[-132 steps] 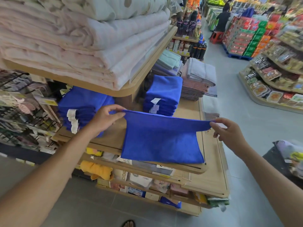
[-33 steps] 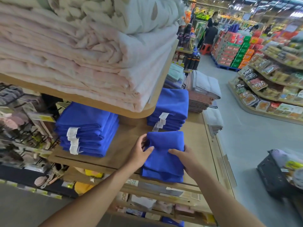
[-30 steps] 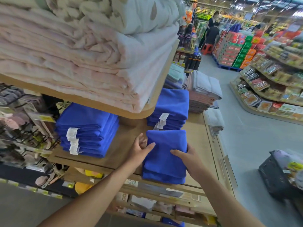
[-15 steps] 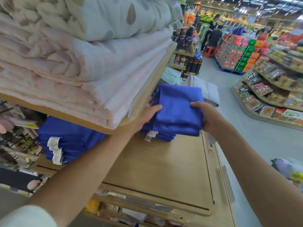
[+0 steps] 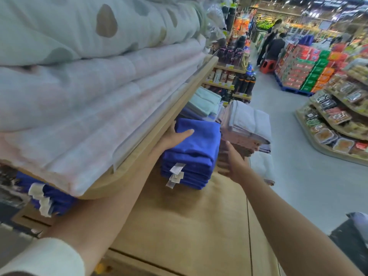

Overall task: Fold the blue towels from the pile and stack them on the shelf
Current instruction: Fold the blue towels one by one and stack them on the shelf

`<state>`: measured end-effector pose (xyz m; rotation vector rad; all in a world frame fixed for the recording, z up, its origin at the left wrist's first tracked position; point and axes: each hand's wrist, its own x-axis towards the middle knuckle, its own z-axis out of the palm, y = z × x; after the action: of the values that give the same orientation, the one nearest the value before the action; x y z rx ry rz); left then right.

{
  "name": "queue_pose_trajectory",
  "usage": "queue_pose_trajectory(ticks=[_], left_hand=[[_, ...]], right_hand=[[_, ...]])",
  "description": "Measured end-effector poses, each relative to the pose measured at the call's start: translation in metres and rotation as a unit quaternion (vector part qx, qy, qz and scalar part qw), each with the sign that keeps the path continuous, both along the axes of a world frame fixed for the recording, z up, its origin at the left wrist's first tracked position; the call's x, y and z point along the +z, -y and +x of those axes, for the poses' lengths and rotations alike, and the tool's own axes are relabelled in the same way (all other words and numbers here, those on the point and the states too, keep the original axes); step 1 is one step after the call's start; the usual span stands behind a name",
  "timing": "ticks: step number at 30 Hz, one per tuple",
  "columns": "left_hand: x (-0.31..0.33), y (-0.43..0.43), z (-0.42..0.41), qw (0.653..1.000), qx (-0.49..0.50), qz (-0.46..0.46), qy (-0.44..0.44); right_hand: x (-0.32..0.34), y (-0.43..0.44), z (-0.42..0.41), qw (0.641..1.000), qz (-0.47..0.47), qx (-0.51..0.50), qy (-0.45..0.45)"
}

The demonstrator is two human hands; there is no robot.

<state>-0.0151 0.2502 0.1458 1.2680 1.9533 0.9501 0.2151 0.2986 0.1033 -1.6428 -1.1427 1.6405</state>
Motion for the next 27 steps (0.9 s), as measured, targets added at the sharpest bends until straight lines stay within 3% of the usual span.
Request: queue_pose_trajectory(ticks=[4, 9, 14, 18, 27], left_hand=[[-0.007, -0.019, 0.01, 0.999, -0.007, -0.045, -0.002], [-0.035, -0.021, 0.01, 0.997, -0.027, -0.076, 0.013], [-0.043, -0.012, 0.004, 0.997, -0.013, -0.052, 0.049], [-0.049, 0.005, 0.002, 0.992, -0.04, -0.043, 0.115], [-0.073, 0.043, -0.002, 0.979, -0.121, 0.003, 0.162]], right_hand=[[-0.038, -0.001, 0.001, 0.995, -0.09, 0.015, -0.049], [-0.05, 0.003, -0.014, 0.985, -0.111, -0.006, -0.134], [-0.057, 0.014, -0.013, 0.967, -0.144, 0.003, -0.209], [-0.053, 0.03, -0.009, 0.968, -0.097, 0.052, -0.226], [-0.031, 0.098, -0.007, 0.974, 0.041, 0.127, -0.183]])
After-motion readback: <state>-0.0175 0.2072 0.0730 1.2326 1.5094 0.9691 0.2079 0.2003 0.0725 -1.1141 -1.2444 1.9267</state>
